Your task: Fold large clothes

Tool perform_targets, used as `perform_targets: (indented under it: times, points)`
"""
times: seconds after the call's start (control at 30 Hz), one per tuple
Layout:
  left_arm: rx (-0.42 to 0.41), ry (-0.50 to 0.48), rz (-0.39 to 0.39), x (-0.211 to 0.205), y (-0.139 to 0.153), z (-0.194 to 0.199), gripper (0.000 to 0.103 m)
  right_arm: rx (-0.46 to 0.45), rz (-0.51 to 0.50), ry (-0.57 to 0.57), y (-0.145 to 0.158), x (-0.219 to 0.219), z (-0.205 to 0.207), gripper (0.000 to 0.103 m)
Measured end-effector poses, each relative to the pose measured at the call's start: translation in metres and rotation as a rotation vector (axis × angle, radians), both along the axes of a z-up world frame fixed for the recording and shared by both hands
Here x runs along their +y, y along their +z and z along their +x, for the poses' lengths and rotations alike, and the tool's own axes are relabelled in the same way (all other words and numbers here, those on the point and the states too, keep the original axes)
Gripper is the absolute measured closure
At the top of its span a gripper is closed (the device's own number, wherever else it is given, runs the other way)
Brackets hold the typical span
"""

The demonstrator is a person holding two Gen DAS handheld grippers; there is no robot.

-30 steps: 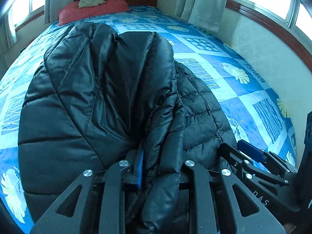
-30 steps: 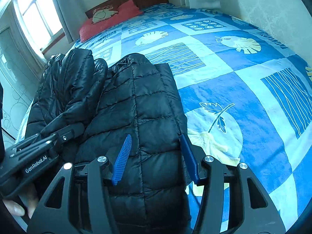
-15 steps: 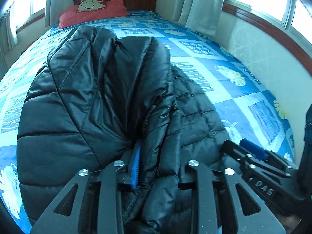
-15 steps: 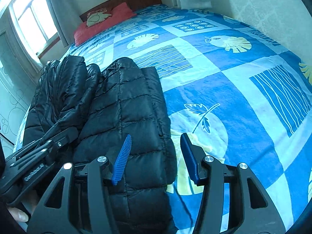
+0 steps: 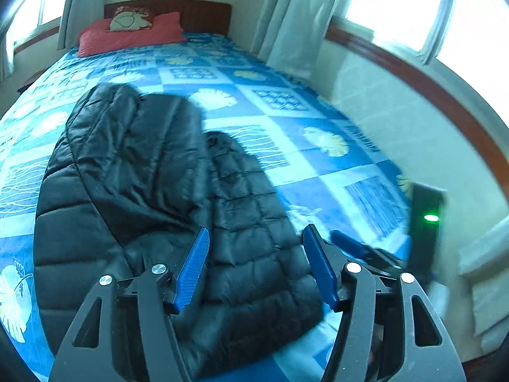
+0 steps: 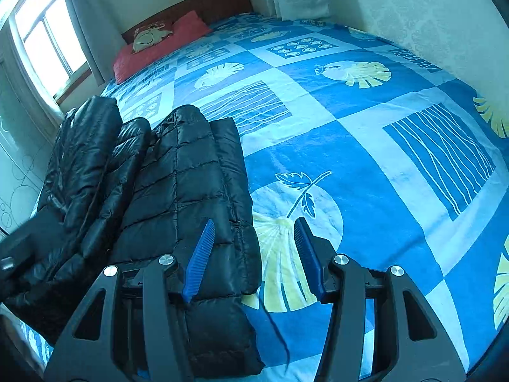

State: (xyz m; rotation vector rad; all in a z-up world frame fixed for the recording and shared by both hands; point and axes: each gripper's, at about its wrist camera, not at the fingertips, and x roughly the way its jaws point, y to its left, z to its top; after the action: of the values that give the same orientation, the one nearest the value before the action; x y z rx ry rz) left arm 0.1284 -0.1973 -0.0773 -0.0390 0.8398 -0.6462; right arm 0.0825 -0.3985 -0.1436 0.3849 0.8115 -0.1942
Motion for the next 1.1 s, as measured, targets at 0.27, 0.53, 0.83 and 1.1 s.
perform_targets:
  times: [0.27, 0.53, 0.83, 1.1]
  points:
    - [-0.063, 0.048, -0.028, 0.038, 0.032, -0.008, 0.042, -0.024, -0.012, 0.044, 0.015, 0.021, 0.005, 0.051]
    - [-0.024, 0.191, -0.089, 0.106, 0.03, 0.015, 0.042, -0.05, -0.023, 0.103, 0.033, 0.054, 0.018, 0.051]
    - [0.036, 0.331, -0.005, 0.168, -0.024, 0.044, 0.042, -0.073, 0.099, 0.179, 0.042, 0.088, 0.051, 0.028]
    - [0.075, 0.332, -0.048, 0.187, -0.05, 0.051, 0.042, 0.057, 0.132, 0.225, 0.013, 0.112, 0.082, 0.025]
